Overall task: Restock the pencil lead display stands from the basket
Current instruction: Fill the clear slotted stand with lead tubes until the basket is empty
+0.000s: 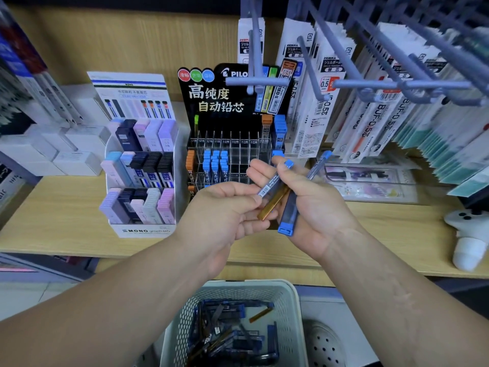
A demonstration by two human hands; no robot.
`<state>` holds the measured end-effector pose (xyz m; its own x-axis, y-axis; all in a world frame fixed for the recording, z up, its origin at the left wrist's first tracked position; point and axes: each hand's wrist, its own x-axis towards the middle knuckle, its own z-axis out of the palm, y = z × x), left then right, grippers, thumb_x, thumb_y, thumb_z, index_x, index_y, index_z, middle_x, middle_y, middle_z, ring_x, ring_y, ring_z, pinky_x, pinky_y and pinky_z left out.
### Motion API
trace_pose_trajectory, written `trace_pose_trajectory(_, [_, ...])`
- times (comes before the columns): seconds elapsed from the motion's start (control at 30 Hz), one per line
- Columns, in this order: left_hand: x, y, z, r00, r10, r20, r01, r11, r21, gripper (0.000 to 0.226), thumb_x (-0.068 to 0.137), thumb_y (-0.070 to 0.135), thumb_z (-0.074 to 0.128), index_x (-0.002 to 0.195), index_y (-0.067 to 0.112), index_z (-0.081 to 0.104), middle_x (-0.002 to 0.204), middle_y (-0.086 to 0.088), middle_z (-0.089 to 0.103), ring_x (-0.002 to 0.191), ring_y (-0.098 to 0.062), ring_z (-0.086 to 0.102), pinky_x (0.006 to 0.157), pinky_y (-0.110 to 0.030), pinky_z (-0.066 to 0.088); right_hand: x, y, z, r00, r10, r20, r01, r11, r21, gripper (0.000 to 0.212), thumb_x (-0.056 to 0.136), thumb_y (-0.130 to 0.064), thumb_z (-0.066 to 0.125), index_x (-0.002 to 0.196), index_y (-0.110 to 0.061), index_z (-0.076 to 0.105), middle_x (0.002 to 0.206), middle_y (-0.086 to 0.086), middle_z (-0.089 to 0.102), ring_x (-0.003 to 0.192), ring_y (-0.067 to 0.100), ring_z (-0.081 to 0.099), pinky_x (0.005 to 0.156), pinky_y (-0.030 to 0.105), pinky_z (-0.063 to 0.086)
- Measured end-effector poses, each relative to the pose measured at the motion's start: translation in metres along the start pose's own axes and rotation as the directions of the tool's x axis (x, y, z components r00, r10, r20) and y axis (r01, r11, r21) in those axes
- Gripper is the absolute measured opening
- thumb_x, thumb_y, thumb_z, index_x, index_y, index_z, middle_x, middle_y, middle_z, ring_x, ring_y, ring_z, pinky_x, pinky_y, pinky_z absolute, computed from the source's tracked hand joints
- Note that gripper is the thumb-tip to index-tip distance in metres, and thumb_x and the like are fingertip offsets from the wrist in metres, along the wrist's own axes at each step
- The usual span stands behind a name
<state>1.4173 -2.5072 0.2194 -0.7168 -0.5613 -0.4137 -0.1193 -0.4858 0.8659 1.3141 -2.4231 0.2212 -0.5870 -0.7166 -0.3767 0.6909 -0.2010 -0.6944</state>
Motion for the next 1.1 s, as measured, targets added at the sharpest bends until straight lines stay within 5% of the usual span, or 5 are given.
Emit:
trace_pose_trajectory(0.27, [0.001,0.001,-0.003,0.95,0.249,-0.19,-0.212,0.957,0.197,0.01,0.093,0.0,0.062,0.093,0.008,0.069,0.079,-0.006,0.077,0.075,-0.022,0.075,0.068,-0.031,0.061,0.004,0.003,-0.001,0.995,-0.036,-0.094,0.037,0.999,0.009,0.014,0.103,-0.008,0.053,0.113,-0.003,0.061,0.1,0.02,0.076,0.093,0.03,0.076,0.083,0.044,0.062])
trace_pose_trajectory(0.43, [0.003,-0.001,-0.009,0.935,0.274,-0.227,-0.232,0.953,0.195,0.012,0.091,0.0,0.064,0.095,0.01,0.069,0.079,-0.005,0.076,0.074,-0.019,0.075,0.062,-0.025,0.058,0.005,0.006,-0.005,0.983,0.012,-0.185,-0.033,0.993,-0.115,0.018,0.102,-0.011,0.057,0.114,-0.002,0.068,0.07,0.007,0.07,0.059,0.017,0.068,0.052,0.028,0.057])
trace_pose_trajectory(0.6, [0.0,-0.005,-0.007,0.958,0.235,-0.167,-0.187,0.947,0.26,0.014,0.091,0.0,0.063,0.094,0.013,0.068,0.079,-0.003,0.076,0.073,-0.018,0.073,0.062,-0.031,0.057,0.004,0.008,-0.005,0.995,-0.023,-0.099,-0.005,0.962,-0.272,0.009,0.101,-0.017,0.061,0.093,-0.013,0.064,0.059,-0.001,0.046,0.046,0.011,0.036,0.041,0.022,0.034])
trace_pose_trajectory(0.9, [0.013,0.012,-0.02,0.951,0.306,-0.047,-0.25,0.849,0.466,0.006,0.091,0.016,0.07,0.094,0.02,0.073,0.068,0.001,0.067,0.054,-0.008,0.06,0.049,-0.02,0.043,-0.001,0.014,-0.006,0.996,0.066,0.067,-0.013,0.801,-0.599,0.02,0.102,-0.018,0.058,0.082,-0.017,0.059,0.056,-0.003,0.046,0.045,0.01,0.035,0.043,0.023,0.032])
trace_pose_trajectory(1.1, [0.017,0.028,-0.033,0.962,0.26,0.083,-0.26,0.783,0.565,0.005,0.084,0.01,0.077,0.081,0.012,0.073,0.059,-0.002,0.063,0.052,-0.01,0.056,0.051,-0.027,0.04,-0.003,0.018,-0.005,0.991,0.102,0.089,-0.02,0.76,-0.65,0.02,0.102,-0.017,0.059,0.082,-0.017,0.061,0.057,-0.002,0.047,0.044,0.011,0.035,0.043,0.022,0.033])
